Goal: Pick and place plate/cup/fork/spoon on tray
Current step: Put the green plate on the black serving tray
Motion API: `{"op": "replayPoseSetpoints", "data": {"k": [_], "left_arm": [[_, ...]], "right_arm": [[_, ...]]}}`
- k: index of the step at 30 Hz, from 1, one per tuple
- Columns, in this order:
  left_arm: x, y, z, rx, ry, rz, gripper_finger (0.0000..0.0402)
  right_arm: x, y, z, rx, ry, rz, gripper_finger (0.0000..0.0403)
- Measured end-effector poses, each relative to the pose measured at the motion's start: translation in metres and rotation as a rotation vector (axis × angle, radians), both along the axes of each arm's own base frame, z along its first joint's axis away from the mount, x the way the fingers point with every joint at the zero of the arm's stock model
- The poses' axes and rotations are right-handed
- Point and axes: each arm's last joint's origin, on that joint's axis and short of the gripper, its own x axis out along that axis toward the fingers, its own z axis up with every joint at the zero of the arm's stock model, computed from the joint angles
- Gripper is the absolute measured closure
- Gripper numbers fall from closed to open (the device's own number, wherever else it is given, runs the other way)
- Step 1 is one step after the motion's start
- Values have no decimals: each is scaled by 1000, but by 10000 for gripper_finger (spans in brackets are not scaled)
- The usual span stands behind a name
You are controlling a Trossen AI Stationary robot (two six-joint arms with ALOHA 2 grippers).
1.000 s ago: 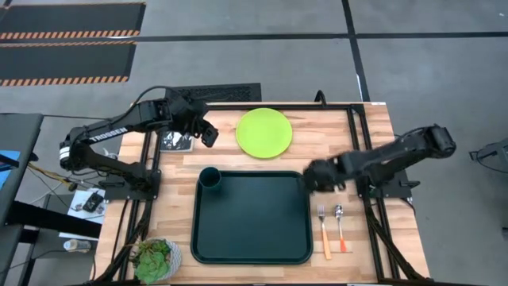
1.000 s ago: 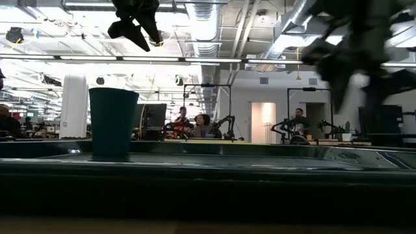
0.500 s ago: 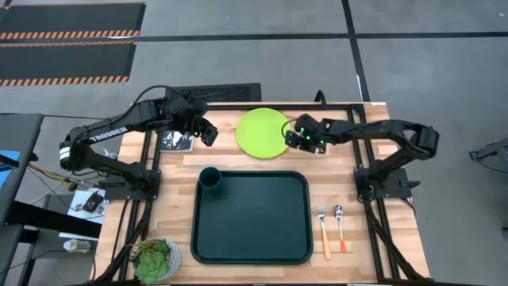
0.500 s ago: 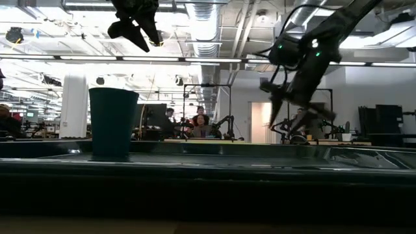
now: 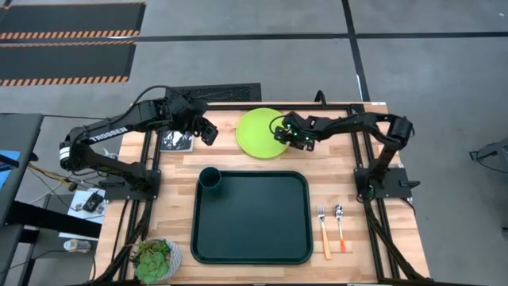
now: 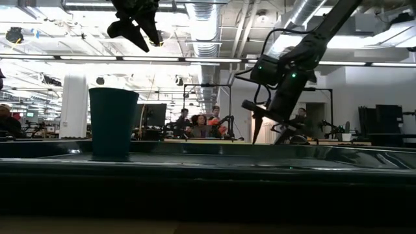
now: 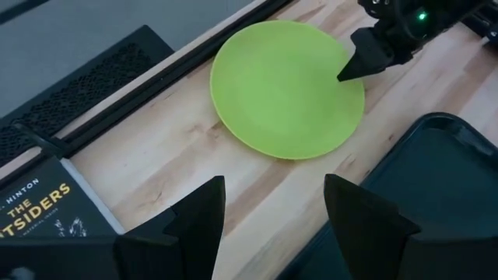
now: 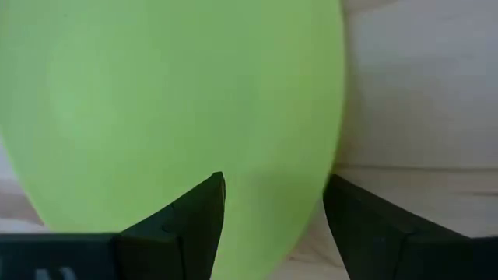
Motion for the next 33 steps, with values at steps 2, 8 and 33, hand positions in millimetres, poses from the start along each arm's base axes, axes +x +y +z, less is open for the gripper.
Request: {"op": "replayPoseSetpoints", "data": {"k": [2, 8, 33], "left_arm": [[0, 0, 0, 2, 1, 2, 196], [0, 0, 0, 9, 2, 9, 195], [4, 2, 4, 28, -57, 32, 195]], "right_arm": [[3, -1, -1, 2, 7, -11, 176], [2, -1, -2, 5, 43, -14, 250], [4, -9, 1, 3, -33, -45, 398]]}}
